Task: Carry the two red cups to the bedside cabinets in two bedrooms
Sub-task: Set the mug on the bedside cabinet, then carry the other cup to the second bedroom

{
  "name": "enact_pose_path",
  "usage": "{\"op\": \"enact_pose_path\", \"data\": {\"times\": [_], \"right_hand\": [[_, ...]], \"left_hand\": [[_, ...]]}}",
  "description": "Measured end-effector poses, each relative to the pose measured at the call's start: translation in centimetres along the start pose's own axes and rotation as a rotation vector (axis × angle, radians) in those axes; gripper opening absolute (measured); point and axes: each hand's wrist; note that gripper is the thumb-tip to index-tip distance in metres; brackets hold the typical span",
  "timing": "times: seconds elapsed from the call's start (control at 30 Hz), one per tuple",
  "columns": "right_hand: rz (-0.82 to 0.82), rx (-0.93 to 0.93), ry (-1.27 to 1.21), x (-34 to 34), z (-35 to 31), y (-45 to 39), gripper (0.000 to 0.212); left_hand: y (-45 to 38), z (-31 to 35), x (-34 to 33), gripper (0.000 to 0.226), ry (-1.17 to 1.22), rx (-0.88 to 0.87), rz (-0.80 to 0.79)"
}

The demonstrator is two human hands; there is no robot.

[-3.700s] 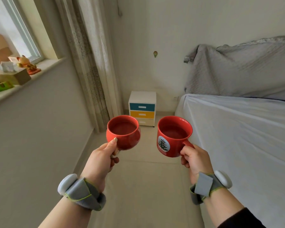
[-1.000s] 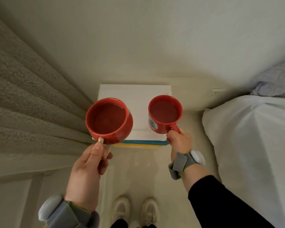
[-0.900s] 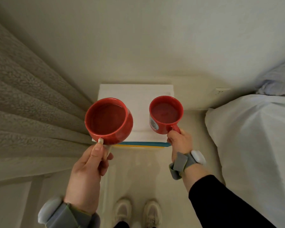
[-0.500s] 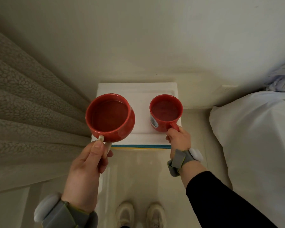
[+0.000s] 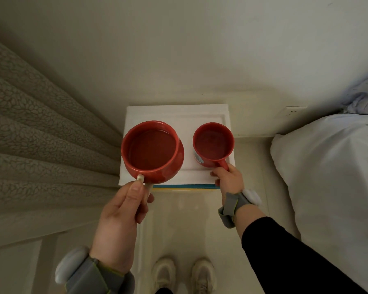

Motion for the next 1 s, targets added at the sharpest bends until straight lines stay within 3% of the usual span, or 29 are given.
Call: {"op": "enact_pose_path", "data": {"times": [0.23,0.37,0.47,0.7,0.87,1.0], "right_hand": [[-0.062,0.051,0.167,1.2,-1.1,1.6,0.012],[0.023,0.021,0.208,2.6,-2.9,4.0,0.043],[0.044,0.035,0.199,3.9,-5.3,7.3,0.049],[-0.003,0.105,-0.006,6.8,-10.7,17.2,0.037],[0.037,0.185,-0.27,8.0,-14.1,24.1,0.02],[0.078,0.227,-0.408,8.8,-15.9,29.0,0.021]], "left_hand": [[1.8,2.3,-0.7,0.039,-0.066,0.016,-0.032],[3.3,4.7,-1.5,0.038,-0.124,0.007,-0.057],[4.8,6.9,-1.9,0.039,-0.152,-0.028,-0.082],[8.3,12.1,-2.6,0.042,-0.17,-0.108,-0.202],[11.1,16.1,-2.8,0.044,-0.19,-0.136,-0.359],[13.5,19.1,-3.0,0.038,-0.196,-0.143,-0.477]]}}
Point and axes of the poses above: each hand's wrist, its own y-axis away from the middle knuckle, its own x-axis out of the back of the hand, z = x × y, and after that the axes turned 4 degrees about -z, right-handed
